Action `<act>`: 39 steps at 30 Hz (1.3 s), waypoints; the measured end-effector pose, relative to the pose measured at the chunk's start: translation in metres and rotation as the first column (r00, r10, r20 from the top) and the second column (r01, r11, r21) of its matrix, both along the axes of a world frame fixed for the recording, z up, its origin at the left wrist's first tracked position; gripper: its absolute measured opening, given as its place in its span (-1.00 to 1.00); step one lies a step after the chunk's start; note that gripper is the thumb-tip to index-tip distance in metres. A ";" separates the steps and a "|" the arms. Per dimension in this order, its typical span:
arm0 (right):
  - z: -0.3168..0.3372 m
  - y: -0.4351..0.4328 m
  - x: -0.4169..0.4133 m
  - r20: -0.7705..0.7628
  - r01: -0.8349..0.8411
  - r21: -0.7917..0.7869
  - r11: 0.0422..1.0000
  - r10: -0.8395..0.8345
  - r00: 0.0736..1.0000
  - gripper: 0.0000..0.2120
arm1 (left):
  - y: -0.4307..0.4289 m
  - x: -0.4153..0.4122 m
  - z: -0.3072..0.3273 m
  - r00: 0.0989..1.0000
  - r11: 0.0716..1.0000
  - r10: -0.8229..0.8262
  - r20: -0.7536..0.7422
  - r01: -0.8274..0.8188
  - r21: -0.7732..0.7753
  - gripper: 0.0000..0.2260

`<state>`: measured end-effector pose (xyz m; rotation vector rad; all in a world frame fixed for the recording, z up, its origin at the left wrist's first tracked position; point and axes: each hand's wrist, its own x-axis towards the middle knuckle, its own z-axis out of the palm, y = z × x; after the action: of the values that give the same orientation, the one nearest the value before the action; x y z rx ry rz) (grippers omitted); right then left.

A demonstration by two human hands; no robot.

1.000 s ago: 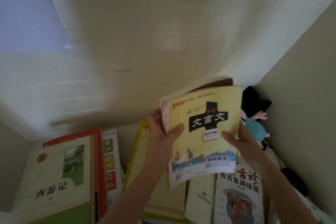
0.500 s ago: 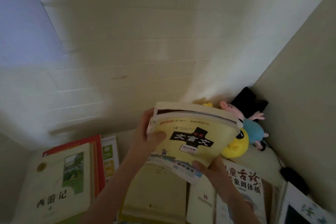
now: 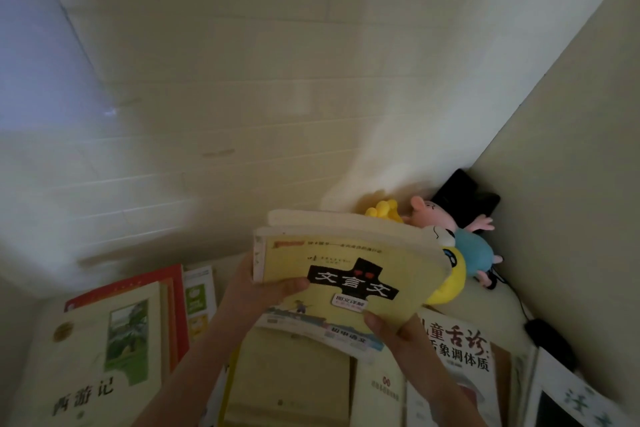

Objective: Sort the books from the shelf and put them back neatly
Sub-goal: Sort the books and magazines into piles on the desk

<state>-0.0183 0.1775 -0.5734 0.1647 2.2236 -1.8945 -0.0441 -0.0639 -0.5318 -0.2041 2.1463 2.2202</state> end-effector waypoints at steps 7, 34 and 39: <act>-0.001 0.004 0.000 0.032 -0.028 0.031 0.999 0.027 0.999 -0.68 | -0.004 0.006 -0.009 0.990 0.986 -0.131 0.055 0.136 -0.097 -0.61; 0.077 0.087 -0.013 -0.033 0.372 -0.219 0.902 -0.388 0.921 -0.50 | -0.029 -0.021 0.000 0.978 0.979 0.180 0.106 -0.167 -0.119 -0.93; 0.077 0.081 -0.015 0.032 0.297 -0.368 0.881 -0.307 0.951 -0.08 | -0.023 -0.018 -0.007 0.962 0.976 0.214 0.167 -0.217 0.000 -0.91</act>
<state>-0.0331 0.2581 -0.4967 0.4480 1.8943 -2.4551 -0.0625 -0.0866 -0.5383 -0.6278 2.1036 2.2382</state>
